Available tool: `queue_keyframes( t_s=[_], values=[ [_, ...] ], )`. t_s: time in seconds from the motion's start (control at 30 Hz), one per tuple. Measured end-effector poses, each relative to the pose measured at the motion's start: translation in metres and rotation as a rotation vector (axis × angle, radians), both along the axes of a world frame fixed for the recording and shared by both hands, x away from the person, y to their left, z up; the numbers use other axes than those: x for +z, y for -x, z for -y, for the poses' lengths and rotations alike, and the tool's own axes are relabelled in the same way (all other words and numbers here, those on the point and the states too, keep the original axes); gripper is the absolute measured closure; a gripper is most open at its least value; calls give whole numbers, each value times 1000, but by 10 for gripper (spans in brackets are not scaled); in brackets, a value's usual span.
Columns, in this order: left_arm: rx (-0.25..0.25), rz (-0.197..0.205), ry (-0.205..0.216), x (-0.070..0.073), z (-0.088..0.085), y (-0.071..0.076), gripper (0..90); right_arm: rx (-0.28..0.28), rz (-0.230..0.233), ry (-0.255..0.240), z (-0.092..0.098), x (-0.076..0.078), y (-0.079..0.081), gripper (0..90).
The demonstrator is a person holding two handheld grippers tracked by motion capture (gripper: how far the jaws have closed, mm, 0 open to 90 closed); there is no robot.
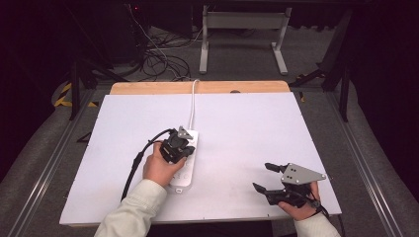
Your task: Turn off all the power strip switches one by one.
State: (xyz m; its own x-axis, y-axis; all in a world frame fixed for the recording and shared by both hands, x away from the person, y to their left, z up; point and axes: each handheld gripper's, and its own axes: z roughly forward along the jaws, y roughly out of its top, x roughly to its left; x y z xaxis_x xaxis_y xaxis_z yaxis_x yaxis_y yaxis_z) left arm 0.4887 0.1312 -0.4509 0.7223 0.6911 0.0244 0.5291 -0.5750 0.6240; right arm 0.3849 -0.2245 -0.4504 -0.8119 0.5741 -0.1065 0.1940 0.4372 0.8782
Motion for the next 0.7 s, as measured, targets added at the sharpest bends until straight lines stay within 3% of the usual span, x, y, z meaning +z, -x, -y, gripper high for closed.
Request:
queue_keyframes(
  t_s=[0.03,0.07,0.13,0.2,0.3,0.4,0.7],
  values=[
    [0,20,1,2,0,2,900,0,2,0,0,0,0,262],
    [18,10,-13,5,1,2,900,0,4,-1,1,0,0,261],
    [2,2,35,13,1,3,900,0,3,-2,1,0,-1,261],
    [3,20,40,19,-2,3,900,0,1,-2,2,0,-2,261],
    [17,8,74,20,-7,2,900,0,0,-1,2,-1,-2,261],
    [11,30,57,23,-6,4,900,-1,2,0,2,-1,-2,261],
    [12,43,72,26,-8,5,900,-3,-1,0,1,-1,-1,261]
  ],
)
